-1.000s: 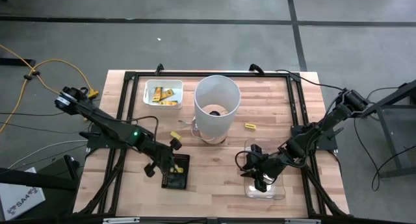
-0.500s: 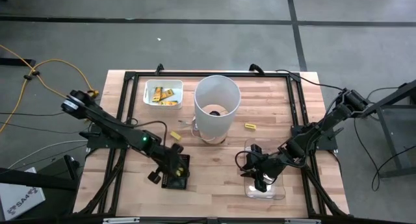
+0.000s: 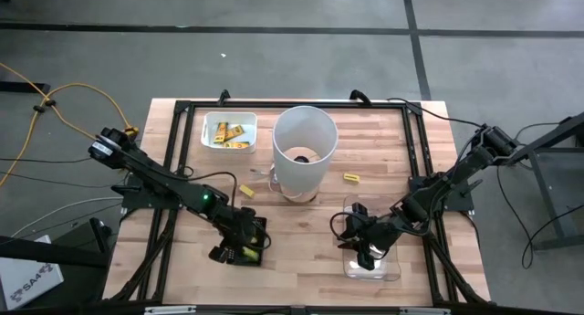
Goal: Pick & Place School Supplies
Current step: Put the yellow eraser into the black bin
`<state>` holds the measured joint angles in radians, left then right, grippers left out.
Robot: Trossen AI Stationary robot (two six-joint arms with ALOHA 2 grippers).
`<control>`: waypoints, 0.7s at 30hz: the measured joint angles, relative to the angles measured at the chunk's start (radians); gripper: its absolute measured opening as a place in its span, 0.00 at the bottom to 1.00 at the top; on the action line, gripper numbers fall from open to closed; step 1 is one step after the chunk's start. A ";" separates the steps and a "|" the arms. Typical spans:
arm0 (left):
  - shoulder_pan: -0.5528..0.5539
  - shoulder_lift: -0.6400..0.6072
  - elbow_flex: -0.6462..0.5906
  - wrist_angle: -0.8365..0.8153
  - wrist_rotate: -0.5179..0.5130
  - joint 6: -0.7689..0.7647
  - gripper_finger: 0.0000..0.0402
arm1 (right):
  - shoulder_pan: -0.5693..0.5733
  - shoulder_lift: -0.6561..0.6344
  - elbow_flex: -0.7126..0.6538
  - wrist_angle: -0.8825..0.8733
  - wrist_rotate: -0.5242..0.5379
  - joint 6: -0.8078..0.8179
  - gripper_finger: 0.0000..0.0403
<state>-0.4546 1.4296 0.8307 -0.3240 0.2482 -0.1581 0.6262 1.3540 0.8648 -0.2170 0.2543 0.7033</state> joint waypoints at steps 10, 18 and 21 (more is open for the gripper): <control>0.000 0.000 0.000 0.003 -0.023 0.000 0.20 | 0.000 0.000 0.000 0.006 0.000 0.000 0.24; 0.026 -0.038 0.000 -0.048 -0.113 0.108 0.20 | 0.000 0.000 0.000 0.012 0.000 0.000 0.24; 0.034 -0.080 0.000 -0.097 -0.144 0.145 0.20 | 0.000 0.000 0.000 0.012 0.000 0.000 0.24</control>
<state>-0.4201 1.3499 0.8303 -0.4211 0.1040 -0.0133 0.6261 1.3544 0.8649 -0.2050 0.2543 0.7033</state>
